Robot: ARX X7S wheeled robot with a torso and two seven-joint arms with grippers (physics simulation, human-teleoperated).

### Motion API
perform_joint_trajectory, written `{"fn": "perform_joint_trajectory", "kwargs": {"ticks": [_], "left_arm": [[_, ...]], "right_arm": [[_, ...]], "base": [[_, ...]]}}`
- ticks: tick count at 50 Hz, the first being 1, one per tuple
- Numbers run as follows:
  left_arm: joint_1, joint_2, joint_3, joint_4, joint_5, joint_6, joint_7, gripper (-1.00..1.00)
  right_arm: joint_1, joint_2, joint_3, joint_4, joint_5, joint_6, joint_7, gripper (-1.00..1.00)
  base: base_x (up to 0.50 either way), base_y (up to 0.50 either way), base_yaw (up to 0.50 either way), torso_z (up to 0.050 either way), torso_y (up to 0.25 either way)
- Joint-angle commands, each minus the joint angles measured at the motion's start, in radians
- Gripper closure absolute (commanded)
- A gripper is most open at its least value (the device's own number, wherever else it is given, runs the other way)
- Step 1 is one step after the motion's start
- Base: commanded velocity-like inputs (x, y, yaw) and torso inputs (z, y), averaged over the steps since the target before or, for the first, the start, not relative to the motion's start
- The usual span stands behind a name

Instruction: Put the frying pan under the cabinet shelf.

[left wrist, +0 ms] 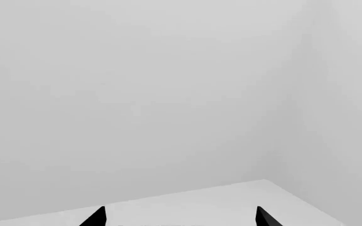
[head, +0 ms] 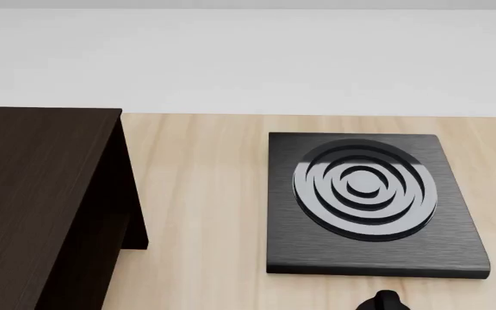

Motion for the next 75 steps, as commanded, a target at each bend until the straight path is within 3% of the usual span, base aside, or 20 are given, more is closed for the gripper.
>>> {"fn": "perform_joint_trajectory", "kwargs": {"ticks": [1, 18, 34, 41, 47, 48, 53, 62, 70, 75], "left_arm": [[0.000, 0.003, 0.011, -0.001, 0.010, 0.002, 0.003, -1.00], [-0.002, 0.004, 0.024, -0.004, 0.020, 0.007, 0.005, -1.00], [-0.008, 0.006, 0.045, -0.003, 0.032, 0.011, 0.007, -1.00], [-0.006, 0.007, 0.046, -0.004, 0.032, 0.012, 0.005, -1.00], [-0.012, -0.002, 0.048, -0.004, 0.015, 0.013, -0.010, -1.00], [-0.013, -0.004, 0.048, -0.004, 0.012, 0.013, -0.013, -1.00], [-0.016, -0.006, 0.053, -0.005, 0.010, 0.015, -0.017, -1.00], [-0.009, -0.008, 0.041, -0.003, 0.006, 0.015, -0.014, -1.00], [-0.005, -0.001, 0.044, -0.003, 0.023, 0.018, 0.003, -1.00], [-0.006, 0.001, 0.052, -0.008, 0.029, 0.019, 0.008, -1.00]], "right_arm": [[0.050, -0.022, -0.088, 0.075, -0.089, -0.050, -0.084, -1.00], [0.151, -0.061, -0.239, 0.198, -0.225, -0.097, -0.203, -1.00], [0.166, -0.087, -0.268, 0.209, -0.237, -0.091, -0.217, -1.00], [0.088, -0.073, -0.175, 0.099, -0.125, -0.032, -0.107, -1.00], [0.109, -0.079, -0.201, 0.129, -0.155, -0.052, -0.144, -1.00], [0.115, -0.079, -0.209, 0.138, -0.164, -0.056, -0.155, 1.00], [0.133, -0.071, -0.265, 0.134, -0.200, -0.043, -0.194, 1.00], [0.107, -0.042, -0.161, 0.028, -0.070, 0.028, -0.088, 1.00], [0.015, -0.014, 0.025, -0.063, 0.034, 0.001, -0.001, 1.00], [0.069, -0.007, 0.058, -0.084, 0.059, -0.012, 0.037, 1.00]], "base": [[0.00, 0.00, 0.00, 0.000, 0.000], [0.00, 0.00, 0.00, 0.000, 0.000], [0.00, 0.00, 0.00, 0.000, 0.000], [0.00, 0.00, 0.00, 0.000, 0.000], [0.00, 0.00, 0.00, 0.000, 0.000], [0.00, 0.00, 0.00, 0.000, 0.000], [0.00, 0.00, 0.00, 0.000, 0.000], [0.00, 0.00, 0.00, 0.000, 0.000], [0.00, 0.00, 0.00, 0.000, 0.000], [0.00, 0.00, 0.00, 0.000, 0.000]]}}
